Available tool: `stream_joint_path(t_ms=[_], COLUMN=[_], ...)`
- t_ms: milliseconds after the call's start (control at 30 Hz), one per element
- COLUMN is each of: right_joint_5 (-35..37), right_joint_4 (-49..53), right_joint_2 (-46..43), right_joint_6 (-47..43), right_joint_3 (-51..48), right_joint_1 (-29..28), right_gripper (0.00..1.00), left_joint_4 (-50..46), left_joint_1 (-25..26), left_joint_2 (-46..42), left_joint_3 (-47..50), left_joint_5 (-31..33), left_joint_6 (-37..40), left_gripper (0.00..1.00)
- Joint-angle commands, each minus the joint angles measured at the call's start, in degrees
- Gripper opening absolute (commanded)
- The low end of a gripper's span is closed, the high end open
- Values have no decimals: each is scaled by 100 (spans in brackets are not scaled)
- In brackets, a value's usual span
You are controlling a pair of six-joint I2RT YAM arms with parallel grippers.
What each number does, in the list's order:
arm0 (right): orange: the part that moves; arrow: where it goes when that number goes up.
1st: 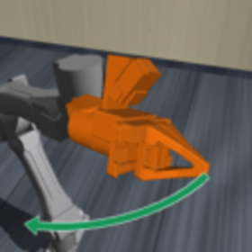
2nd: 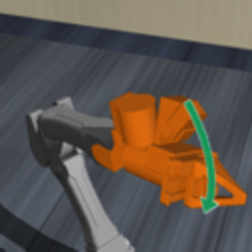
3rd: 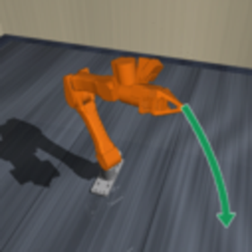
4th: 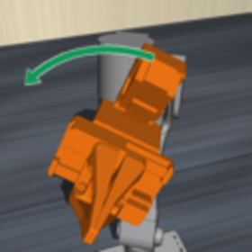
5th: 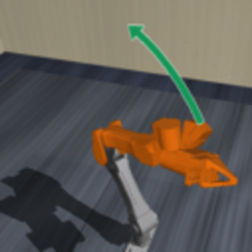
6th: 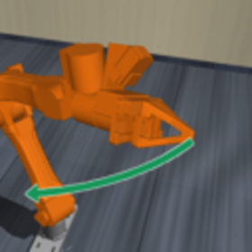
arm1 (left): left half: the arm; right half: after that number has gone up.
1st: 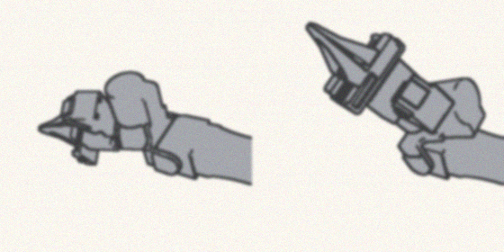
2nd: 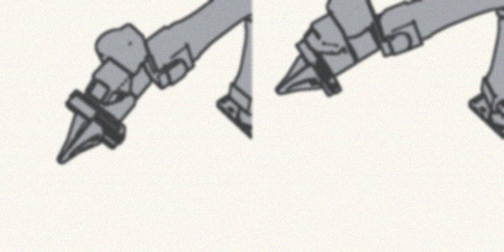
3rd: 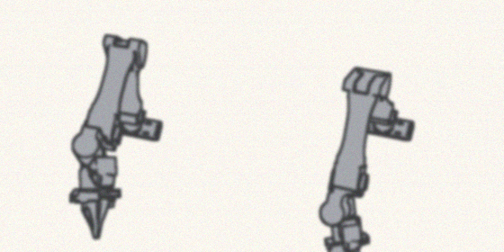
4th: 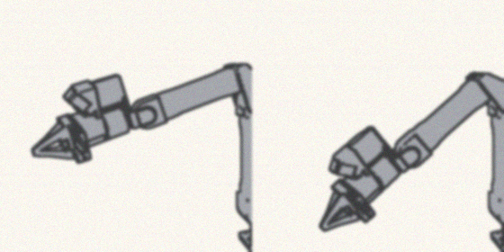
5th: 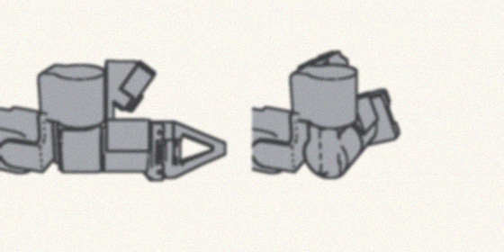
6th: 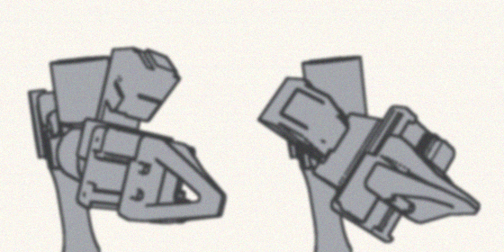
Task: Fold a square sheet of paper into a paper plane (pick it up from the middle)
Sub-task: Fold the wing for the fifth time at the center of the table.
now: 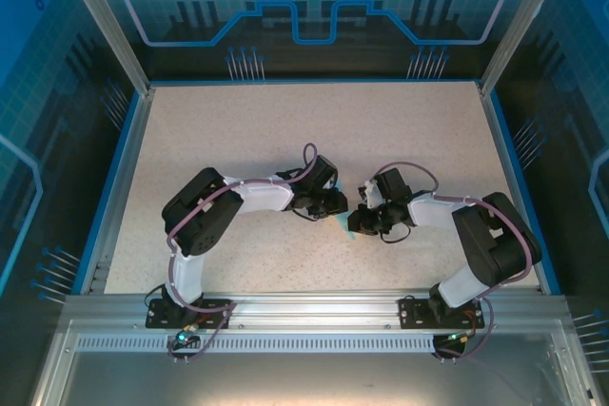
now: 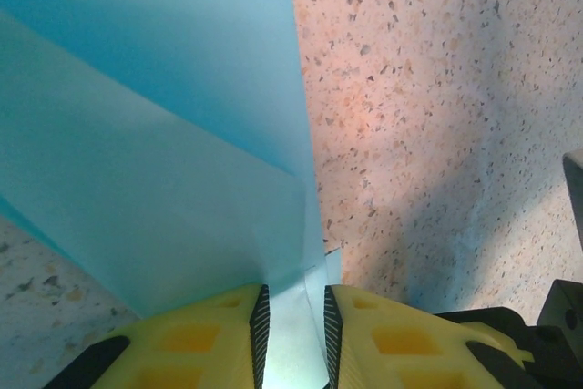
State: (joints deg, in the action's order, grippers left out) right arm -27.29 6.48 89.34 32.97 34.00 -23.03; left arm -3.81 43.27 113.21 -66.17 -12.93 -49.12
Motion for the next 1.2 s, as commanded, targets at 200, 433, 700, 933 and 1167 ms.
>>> stream_joint_path(t_ms=[200,433,700,933,1167], right_joint_5=[67,-460,-425,-262,-231], right_joint_4=[675,666,922,866,840], right_joint_2=[-654,-626,-173,154,189], right_joint_6=[32,-89,-258,-300,-303], right_joint_3=[-100,120,544,512,312], right_joint_1=[104,44,-169,-107,62], right_gripper=[14,13,14,14,14], left_joint_4=[-290,-276,-292,-339,-364], left_joint_1=[-28,-24,-29,-24,-31], left_joint_2=[180,237,228,221,236], left_joint_3=[-112,-173,-183,-185,-216], left_joint_5=[-101,-181,-221,-210,-201], left_joint_6=[164,179,198,225,245], left_gripper=[27,27,28,27,27])
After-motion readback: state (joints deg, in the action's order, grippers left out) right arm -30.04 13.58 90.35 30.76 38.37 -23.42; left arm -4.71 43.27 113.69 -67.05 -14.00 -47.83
